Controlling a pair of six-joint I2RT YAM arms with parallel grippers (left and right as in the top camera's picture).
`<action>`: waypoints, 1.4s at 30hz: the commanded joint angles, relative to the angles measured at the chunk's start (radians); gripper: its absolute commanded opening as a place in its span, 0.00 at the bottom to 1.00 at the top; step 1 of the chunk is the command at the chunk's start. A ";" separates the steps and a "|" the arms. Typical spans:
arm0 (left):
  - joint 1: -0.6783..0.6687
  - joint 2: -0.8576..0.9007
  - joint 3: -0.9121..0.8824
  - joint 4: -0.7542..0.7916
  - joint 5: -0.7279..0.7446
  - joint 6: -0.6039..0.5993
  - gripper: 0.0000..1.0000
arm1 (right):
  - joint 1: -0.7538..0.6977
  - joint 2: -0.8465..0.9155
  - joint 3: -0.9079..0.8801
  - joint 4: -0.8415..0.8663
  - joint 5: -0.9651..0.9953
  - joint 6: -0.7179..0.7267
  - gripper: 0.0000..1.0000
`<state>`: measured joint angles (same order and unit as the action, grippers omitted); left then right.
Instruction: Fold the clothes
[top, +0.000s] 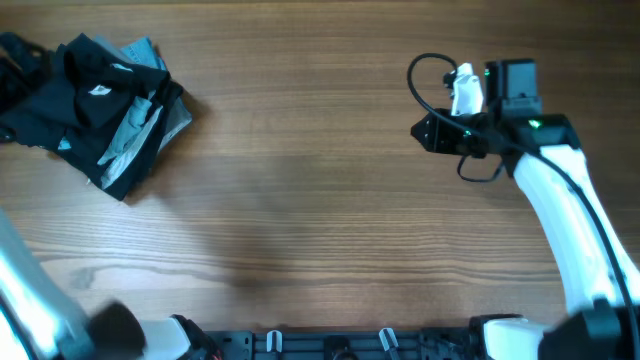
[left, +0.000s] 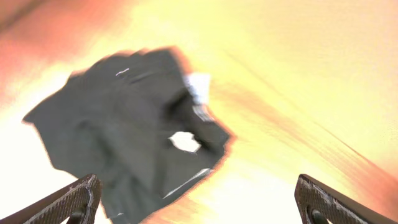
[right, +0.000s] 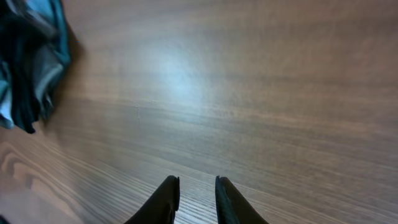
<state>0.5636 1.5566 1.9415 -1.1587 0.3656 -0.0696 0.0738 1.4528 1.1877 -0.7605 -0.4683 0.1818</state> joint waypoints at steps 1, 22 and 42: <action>-0.132 -0.139 0.011 -0.087 0.122 0.284 1.00 | 0.003 -0.169 0.011 0.003 0.027 0.004 0.32; -0.455 -0.311 0.010 -0.275 0.033 0.219 1.00 | 0.003 -0.705 0.008 -0.133 0.027 0.004 1.00; -0.455 -0.311 0.010 -0.275 0.033 0.219 1.00 | 0.005 -1.361 -0.900 0.592 0.183 -0.200 1.00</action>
<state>0.1127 1.2461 1.9533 -1.4361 0.4049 0.1593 0.0742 0.1905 0.3950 -0.1799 -0.2573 0.0353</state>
